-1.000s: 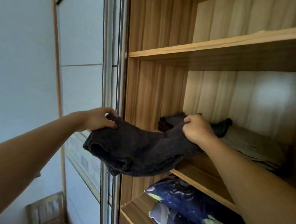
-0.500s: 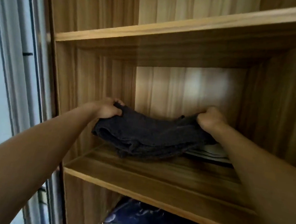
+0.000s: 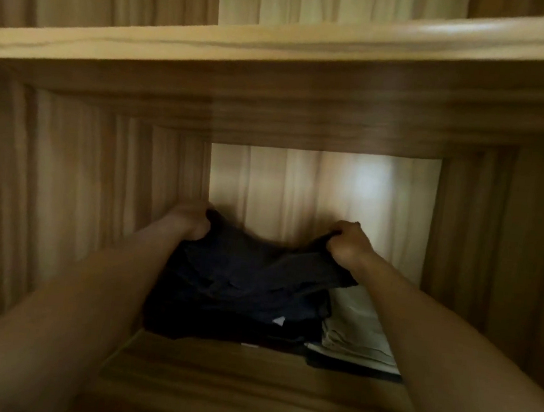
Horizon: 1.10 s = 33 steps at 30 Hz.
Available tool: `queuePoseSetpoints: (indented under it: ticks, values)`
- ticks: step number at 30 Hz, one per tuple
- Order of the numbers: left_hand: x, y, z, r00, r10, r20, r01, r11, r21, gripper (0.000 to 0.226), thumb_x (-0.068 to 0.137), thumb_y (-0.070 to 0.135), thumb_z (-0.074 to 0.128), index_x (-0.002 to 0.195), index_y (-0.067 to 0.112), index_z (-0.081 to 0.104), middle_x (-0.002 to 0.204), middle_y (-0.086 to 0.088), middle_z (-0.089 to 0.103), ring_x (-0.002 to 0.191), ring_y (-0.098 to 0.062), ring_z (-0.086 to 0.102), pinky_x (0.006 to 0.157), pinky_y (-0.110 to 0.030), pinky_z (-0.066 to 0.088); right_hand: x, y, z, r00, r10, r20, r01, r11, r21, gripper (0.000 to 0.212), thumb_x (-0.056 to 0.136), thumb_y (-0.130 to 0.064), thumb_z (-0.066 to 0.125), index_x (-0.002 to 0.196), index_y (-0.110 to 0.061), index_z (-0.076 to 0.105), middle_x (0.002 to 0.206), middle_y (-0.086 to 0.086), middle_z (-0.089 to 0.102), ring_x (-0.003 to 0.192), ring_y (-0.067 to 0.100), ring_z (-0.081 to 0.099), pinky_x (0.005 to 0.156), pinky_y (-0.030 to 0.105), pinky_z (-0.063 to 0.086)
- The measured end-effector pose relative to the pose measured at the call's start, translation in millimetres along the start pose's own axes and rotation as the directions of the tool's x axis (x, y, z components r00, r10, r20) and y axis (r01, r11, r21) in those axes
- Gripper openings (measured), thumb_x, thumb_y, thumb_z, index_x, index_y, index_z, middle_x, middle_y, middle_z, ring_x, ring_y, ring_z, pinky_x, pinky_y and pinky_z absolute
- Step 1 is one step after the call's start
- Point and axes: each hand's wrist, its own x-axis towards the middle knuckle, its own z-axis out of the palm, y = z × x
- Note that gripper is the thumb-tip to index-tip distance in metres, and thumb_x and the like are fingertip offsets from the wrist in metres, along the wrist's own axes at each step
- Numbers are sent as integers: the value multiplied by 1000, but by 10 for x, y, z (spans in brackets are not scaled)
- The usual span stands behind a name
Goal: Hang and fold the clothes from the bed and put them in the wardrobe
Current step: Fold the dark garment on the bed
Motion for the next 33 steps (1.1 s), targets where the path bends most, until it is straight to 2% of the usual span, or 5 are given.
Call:
queuePoseSetpoints:
  ticks: [5,9,14,20,33]
  values:
    - [153,-59,508,999,-17,-37,34,867,496,59,105,22,47,158,19,23,156,-16,33,139,-36,37,104,-47,46,88,284,445,943,264,201,-68,746,-662,85,93,-76,33,161,-33,5,166,21,-12,151,47,-7,118,66,11]
    - [291,31,654,992,120,-33,-90,869,486,57,101,29,52,153,24,31,150,-9,39,134,-34,42,100,-48,48,129,99,628,989,-149,-4,74,513,-855,76,96,-73,25,160,-32,17,160,22,-31,141,49,-36,104,76,-23]
    - [402,-141,953,982,33,186,-117,879,462,62,101,64,15,159,41,12,168,-7,8,154,-27,6,123,-50,6,247,26,942,952,-14,306,249,615,-748,94,85,-88,11,161,-33,8,168,7,-16,150,38,-25,111,71,-17]
    - [499,-144,1118,976,23,218,-128,866,484,62,101,60,9,157,37,23,161,-10,30,149,-29,20,120,-49,12,434,262,1140,912,251,324,47,720,-692,103,67,-101,14,156,-50,11,169,-5,-12,150,43,-20,104,82,-7]
    - [308,-200,1317,971,222,-90,-140,829,541,50,108,45,18,151,32,40,152,-12,41,138,-31,35,117,-41,20,146,351,1182,959,-214,184,275,560,-782,59,104,-53,14,141,-27,52,160,9,31,147,32,19,116,60,13]
